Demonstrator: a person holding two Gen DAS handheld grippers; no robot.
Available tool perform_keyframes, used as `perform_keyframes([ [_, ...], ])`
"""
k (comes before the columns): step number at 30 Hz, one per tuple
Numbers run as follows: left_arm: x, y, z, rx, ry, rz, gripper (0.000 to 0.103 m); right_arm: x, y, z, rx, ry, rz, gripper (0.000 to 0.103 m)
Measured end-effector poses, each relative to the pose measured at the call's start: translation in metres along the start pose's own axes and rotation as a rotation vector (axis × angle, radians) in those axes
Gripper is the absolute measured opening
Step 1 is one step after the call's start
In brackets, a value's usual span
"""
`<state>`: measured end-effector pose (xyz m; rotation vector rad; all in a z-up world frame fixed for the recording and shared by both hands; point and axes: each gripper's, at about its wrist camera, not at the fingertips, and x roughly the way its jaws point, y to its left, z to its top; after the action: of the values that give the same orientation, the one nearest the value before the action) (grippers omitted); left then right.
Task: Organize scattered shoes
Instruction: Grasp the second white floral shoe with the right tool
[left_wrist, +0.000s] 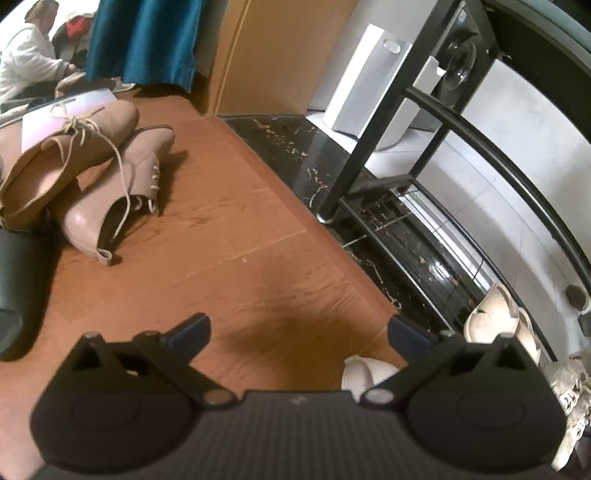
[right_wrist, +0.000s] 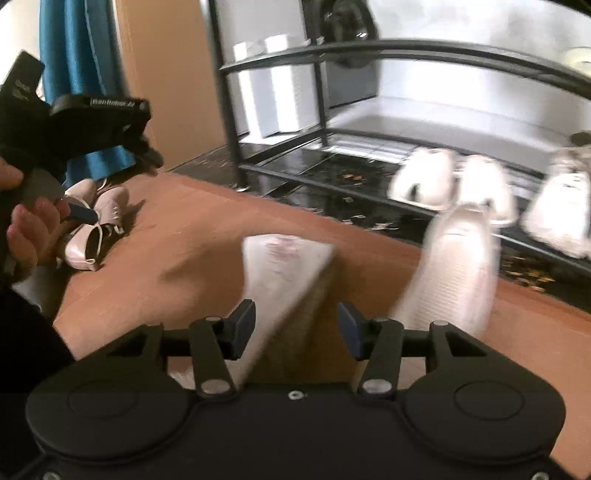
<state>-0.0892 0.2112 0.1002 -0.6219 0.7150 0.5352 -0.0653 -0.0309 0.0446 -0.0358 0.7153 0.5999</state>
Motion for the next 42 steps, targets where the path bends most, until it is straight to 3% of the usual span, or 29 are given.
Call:
perform_keyframes([
  [3,0.005,-0.003,0.000,0.006,-0.013,0.003,0.102,0.020,0.011,0.006,-0.001,0.029,0.006,0.051],
  [8,0.011,-0.011,-0.004,0.049,-0.008,-0.002,0.102,0.019,0.023,-0.002,-0.121,0.022,-0.066,0.041],
  [18,0.006,-0.014,-0.006,0.064,-0.031,-0.004,0.102,-0.006,-0.019,-0.010,-0.016,0.029,-0.202,0.041],
  [21,0.005,-0.014,-0.005,0.062,-0.031,0.000,0.102,-0.018,-0.026,-0.011,0.042,-0.026,-0.151,0.051],
  [23,0.004,-0.015,-0.005,0.069,-0.036,0.000,0.102,-0.022,-0.024,-0.010,0.046,-0.048,-0.129,0.075],
  [30,0.006,-0.017,-0.006,0.081,-0.037,0.002,0.102,0.000,0.003,-0.003,-0.130,0.001,-0.100,0.096],
  [35,0.007,-0.018,-0.006,0.087,-0.032,-0.002,0.102,0.025,0.025,-0.002,-0.351,0.037,-0.154,0.098],
  [42,0.012,-0.018,-0.006,0.083,-0.024,-0.003,0.102,0.062,0.018,0.001,-0.337,0.170,-0.199,0.093],
])
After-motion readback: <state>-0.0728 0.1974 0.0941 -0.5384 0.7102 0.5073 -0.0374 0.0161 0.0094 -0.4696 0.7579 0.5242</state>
